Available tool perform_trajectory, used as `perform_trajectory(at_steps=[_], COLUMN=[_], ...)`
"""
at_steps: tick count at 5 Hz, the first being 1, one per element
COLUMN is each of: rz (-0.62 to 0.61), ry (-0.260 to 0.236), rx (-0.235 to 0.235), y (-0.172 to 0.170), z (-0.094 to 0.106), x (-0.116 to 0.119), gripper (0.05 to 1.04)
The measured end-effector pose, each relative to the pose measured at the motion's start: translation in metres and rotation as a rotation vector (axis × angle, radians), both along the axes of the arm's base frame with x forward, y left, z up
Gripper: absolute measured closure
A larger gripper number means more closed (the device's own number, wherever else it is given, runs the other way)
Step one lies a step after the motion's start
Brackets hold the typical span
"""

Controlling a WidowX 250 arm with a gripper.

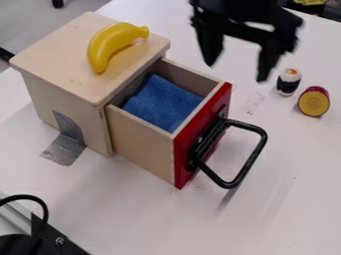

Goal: Put the yellow banana in the drawer

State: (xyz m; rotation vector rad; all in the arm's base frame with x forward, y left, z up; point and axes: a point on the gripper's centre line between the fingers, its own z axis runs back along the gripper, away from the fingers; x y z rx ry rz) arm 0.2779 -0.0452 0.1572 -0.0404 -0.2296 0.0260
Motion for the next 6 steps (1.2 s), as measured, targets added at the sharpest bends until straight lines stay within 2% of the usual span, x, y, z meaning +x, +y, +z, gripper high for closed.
perform_trajectory(at_steps=[2, 3, 4, 6], rz=[0.06, 0.041, 0.043, 0.087], ry=[0.006, 0.005, 0.047, 0.153], rx=[0.045, 0.089, 0.12, 0.127], y=[0.068, 0.094, 0.121, 0.163], z=[0.018, 0.02, 0.007, -0.02], x=[-0.005, -0.004, 0.0, 0.003], gripper=[0.086, 0.086, 0.086, 0.086])
